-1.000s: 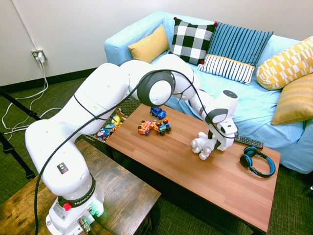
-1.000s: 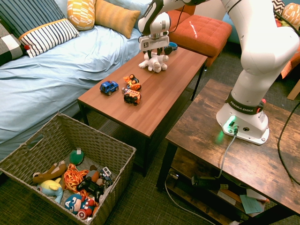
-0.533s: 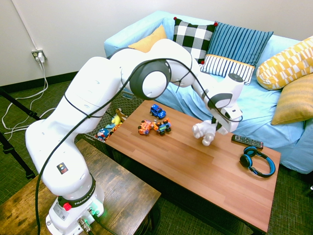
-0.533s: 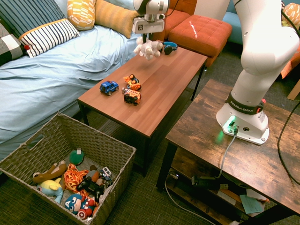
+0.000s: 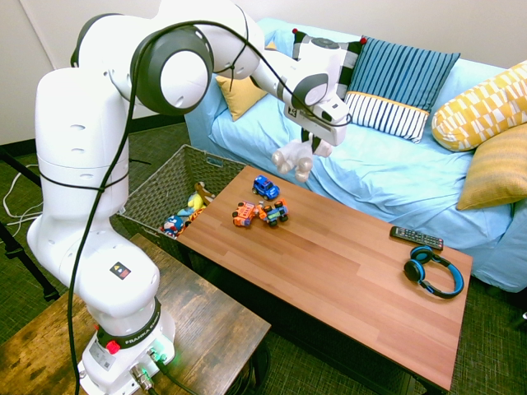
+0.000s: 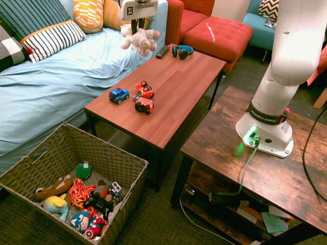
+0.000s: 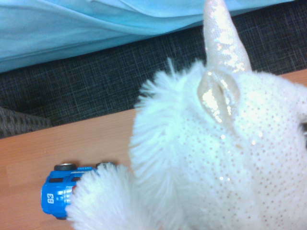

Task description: Put the stuffed toy in the basket

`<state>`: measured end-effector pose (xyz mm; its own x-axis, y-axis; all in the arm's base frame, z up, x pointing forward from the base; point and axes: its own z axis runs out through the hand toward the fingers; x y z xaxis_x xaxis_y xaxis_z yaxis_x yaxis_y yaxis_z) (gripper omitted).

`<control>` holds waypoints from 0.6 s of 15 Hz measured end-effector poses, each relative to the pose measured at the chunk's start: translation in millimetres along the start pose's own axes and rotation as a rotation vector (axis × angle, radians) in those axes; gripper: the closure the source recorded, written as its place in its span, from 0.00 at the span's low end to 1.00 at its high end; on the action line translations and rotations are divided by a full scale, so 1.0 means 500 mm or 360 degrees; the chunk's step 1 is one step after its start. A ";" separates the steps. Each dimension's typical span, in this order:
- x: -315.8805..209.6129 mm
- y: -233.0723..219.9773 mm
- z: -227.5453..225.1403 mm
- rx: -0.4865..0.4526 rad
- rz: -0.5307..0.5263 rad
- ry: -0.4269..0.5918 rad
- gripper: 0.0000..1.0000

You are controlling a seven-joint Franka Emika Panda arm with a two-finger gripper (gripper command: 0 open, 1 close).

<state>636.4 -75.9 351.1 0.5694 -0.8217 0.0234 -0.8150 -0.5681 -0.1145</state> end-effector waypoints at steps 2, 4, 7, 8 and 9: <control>-0.028 -0.029 0.000 0.0026 -0.0028 0.0006 1.00; -0.113 -0.102 0.001 0.0053 -0.0083 0.0033 1.00; -0.258 -0.203 0.014 0.0062 -0.0171 0.0042 1.00; -0.304 -0.237 0.029 0.0059 -0.0203 0.0046 1.00; -0.352 -0.274 0.052 0.0049 -0.0239 0.0049 1.00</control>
<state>650.6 147.6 337.0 0.6807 -0.7289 0.0728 -0.7170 -0.6834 -0.1376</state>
